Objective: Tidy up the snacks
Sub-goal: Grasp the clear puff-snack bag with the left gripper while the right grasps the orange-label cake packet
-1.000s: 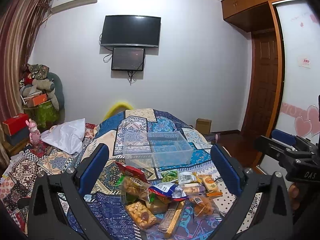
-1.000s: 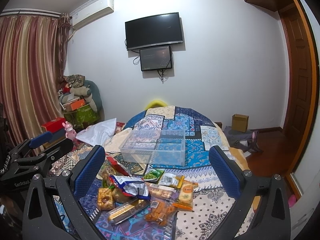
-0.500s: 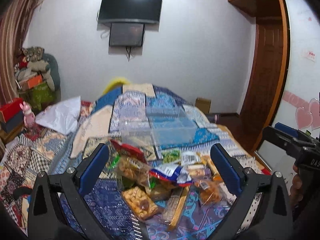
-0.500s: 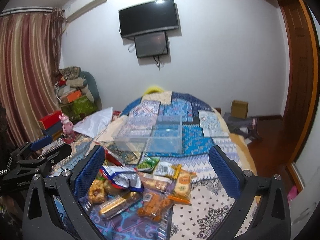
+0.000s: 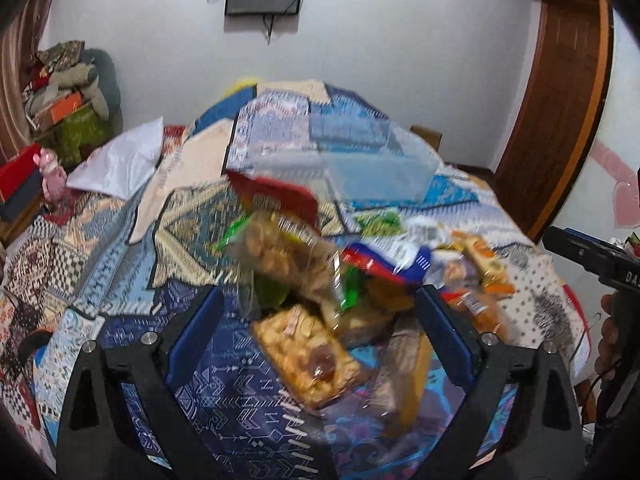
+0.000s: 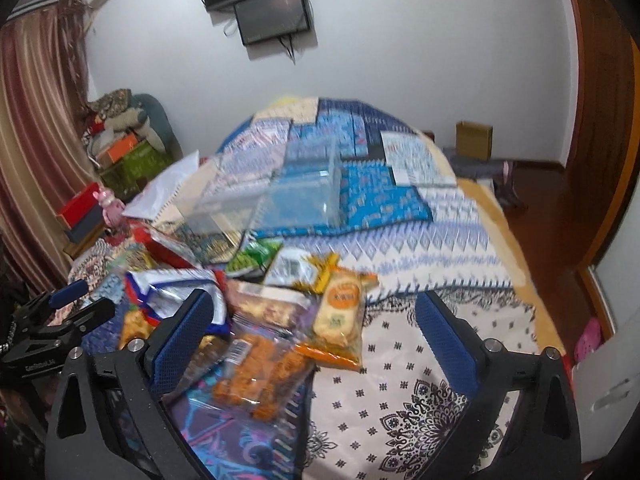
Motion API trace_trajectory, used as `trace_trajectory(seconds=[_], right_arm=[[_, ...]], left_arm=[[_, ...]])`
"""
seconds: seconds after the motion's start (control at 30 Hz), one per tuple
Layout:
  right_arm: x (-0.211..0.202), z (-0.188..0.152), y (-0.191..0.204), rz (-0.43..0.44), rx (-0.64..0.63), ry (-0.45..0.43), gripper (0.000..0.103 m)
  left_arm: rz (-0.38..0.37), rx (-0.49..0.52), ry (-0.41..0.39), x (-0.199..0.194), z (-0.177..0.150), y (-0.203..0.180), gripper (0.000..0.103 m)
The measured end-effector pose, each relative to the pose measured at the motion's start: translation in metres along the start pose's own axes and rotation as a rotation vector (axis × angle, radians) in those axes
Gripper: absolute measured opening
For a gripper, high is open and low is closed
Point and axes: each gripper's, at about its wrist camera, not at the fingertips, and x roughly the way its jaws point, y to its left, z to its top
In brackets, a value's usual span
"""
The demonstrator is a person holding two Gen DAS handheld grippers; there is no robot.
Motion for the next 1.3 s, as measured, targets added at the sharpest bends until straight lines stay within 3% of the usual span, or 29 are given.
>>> trace_trajectory(seconds=[0.2,0.3,0.57,0.77,0.9,1.03,1.17,1.3], right_arm=[[0.025,-0.006,-0.012,-0.002,0.026,0.087,0.087],[0.037,-0.009,-0.016,-0.009,0.034,0.124,0.080],[0.066,-0.018,-0.021,-0.011,0.041,0.201,0.072],[0.078,-0.017,-0.019,-0.032,0.013,0.209,0.066],[0.082,-0.014,-0.019,-0.044,-0.001,0.203,0.055],[0.086,-0.013,-0.021,-0.039,0.000,0.201,0.045],[0.088,-0.012,-0.023,-0.015,0.013,0.195,0.045],[0.087,-0.013,-0.021,-0.025,-0.006,0.184,0.037]], left_arm=[[0.038,-0.030,0.070,0.023,-0.014,0.015,0.095],[0.034,-0.046,0.096,0.032,-0.019,0.020,0.089],[-0.015,-0.082,0.159,0.054,-0.029,0.021,0.084],[-0.047,-0.067,0.158,0.055,-0.030,0.019,0.073],[-0.049,-0.057,0.156,0.049,-0.031,0.023,0.066],[-0.028,-0.057,0.149,0.039,-0.034,0.035,0.061],[-0.020,-0.081,0.149,0.041,-0.033,0.042,0.057],[0.016,-0.052,0.140,0.041,-0.032,0.036,0.053]])
